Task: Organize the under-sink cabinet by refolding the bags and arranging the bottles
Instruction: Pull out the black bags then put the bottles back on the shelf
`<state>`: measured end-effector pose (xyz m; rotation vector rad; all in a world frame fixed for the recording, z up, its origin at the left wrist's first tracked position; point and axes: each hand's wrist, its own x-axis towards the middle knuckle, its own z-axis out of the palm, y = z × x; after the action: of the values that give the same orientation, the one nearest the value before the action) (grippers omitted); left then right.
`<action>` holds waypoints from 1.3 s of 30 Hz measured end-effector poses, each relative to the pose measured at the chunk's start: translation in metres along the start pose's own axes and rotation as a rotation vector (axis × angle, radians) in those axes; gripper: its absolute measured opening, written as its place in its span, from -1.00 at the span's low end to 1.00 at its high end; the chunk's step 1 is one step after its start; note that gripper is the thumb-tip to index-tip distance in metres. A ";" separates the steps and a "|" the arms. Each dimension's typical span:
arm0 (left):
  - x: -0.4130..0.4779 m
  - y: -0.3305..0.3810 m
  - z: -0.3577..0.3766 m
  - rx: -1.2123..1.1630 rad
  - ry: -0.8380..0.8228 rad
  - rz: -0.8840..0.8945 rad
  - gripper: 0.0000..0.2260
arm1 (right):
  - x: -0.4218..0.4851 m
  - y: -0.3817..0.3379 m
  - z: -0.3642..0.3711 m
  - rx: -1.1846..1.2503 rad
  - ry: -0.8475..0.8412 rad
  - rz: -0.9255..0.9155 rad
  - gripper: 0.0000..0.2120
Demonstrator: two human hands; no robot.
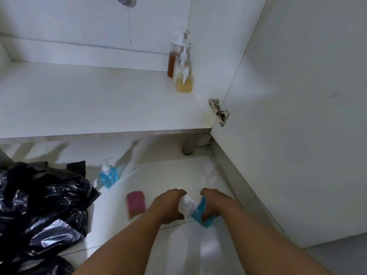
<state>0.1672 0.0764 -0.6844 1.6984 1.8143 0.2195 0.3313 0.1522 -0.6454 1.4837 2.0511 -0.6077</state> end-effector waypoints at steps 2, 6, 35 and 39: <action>0.000 0.000 0.000 0.009 0.036 -0.011 -0.52 | -0.001 -0.001 0.004 -0.036 0.033 -0.008 -0.19; 0.002 0.003 -0.028 -0.008 0.053 -0.016 -0.55 | -0.008 -0.007 -0.024 -0.061 -0.017 -0.025 -0.21; 0.185 -0.027 -0.296 -0.325 0.798 -0.127 -0.43 | 0.148 -0.100 -0.349 -0.228 0.540 -0.313 -0.15; 0.197 -0.030 -0.287 -0.361 0.849 -0.107 -0.41 | 0.162 -0.097 -0.346 -0.215 0.552 -0.332 -0.21</action>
<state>-0.0078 0.3425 -0.5400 1.3227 2.2382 1.2939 0.1428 0.4588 -0.4841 1.2878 2.7180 -0.0808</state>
